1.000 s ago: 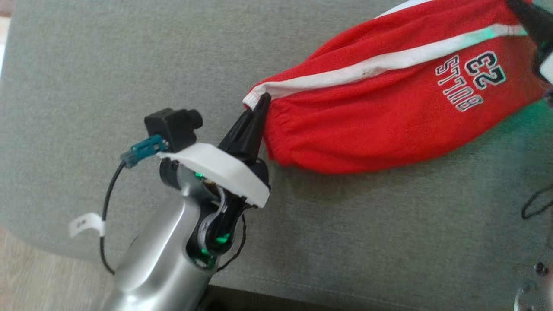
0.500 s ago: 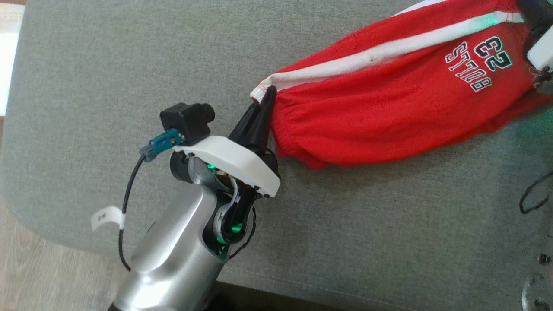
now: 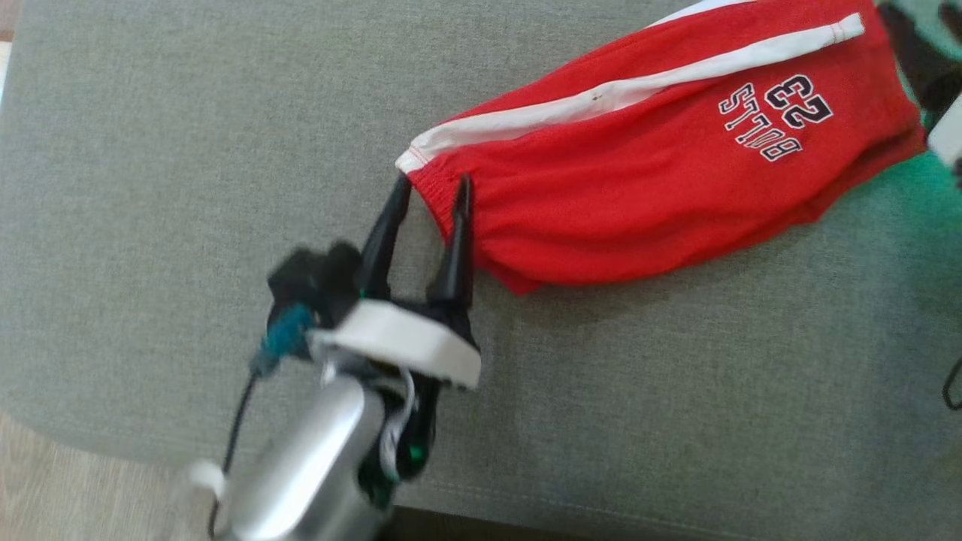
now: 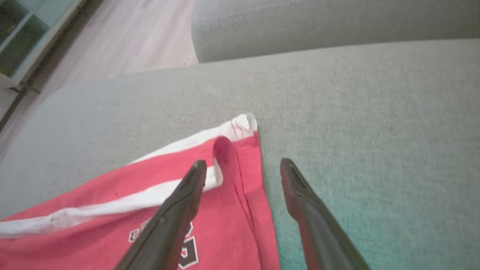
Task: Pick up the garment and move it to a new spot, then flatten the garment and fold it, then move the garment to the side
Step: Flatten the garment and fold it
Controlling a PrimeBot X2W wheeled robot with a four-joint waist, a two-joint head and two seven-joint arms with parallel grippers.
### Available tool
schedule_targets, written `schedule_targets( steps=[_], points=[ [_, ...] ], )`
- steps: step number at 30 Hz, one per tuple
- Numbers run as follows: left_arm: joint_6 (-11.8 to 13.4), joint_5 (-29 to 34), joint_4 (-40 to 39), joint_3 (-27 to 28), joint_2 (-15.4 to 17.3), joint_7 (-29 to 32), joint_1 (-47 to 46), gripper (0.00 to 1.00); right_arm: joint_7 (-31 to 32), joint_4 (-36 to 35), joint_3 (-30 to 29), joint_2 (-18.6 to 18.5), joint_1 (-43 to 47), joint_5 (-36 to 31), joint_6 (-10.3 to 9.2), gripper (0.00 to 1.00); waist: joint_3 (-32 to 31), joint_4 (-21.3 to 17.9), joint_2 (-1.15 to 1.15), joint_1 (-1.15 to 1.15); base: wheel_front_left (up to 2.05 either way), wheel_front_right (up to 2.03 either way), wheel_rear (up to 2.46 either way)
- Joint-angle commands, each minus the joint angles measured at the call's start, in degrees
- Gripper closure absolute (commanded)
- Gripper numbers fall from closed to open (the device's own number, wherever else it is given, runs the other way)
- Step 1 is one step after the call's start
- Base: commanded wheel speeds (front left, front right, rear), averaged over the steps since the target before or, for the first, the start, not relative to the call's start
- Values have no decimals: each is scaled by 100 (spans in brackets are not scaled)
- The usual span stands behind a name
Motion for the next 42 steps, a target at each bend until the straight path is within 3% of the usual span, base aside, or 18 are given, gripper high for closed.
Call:
schedule_targets(
  steps=[1,7,15,16,17,20,25,33,37,42],
  points=[
    [117,153,-302,124,76,-104,154,0,90,-221,85,-1,-29,-126,39,0,29,36,0,0,0,0,0],
    [442,706,-426,184,8,-199,485,0,373,101,305,-86,-46,-626,39,0,104,223,0,0,0,0,0],
    [341,1193,-690,462,-55,-205,695,0,707,411,575,-192,82,-759,39,1,37,379,0,0,0,0,0],
    [312,1239,-706,491,-67,-206,729,0,728,425,607,-178,106,-733,39,66,13,379,0,0,0,0,0],
    [286,1281,-716,522,-80,-206,767,0,742,434,623,-146,129,-685,39,100,-11,369,0,0,0,0,0],
    [202,1408,-760,633,-115,-206,867,0,689,439,455,57,164,-443,39,100,-91,279,0,0,0,0,0],
    [14,1671,-838,819,-154,-207,1073,0,449,437,-319,323,225,-190,39,100,-280,-20,0,0,0,0,0],
    [-312,1886,-725,1161,-200,-207,1445,0,215,474,-1502,134,573,-254,39,100,-652,-386,0,0,0,0,0],
    [-420,1885,-644,1235,-226,-207,1555,0,329,169,-1579,282,565,-143,39,100,-823,-480,0,0,0,0,0],
    [-489,1846,-518,1245,-242,-207,1682,0,694,-469,-1166,820,570,-116,39,100,-1016,-519,0,0,0,0,0]
  ],
)
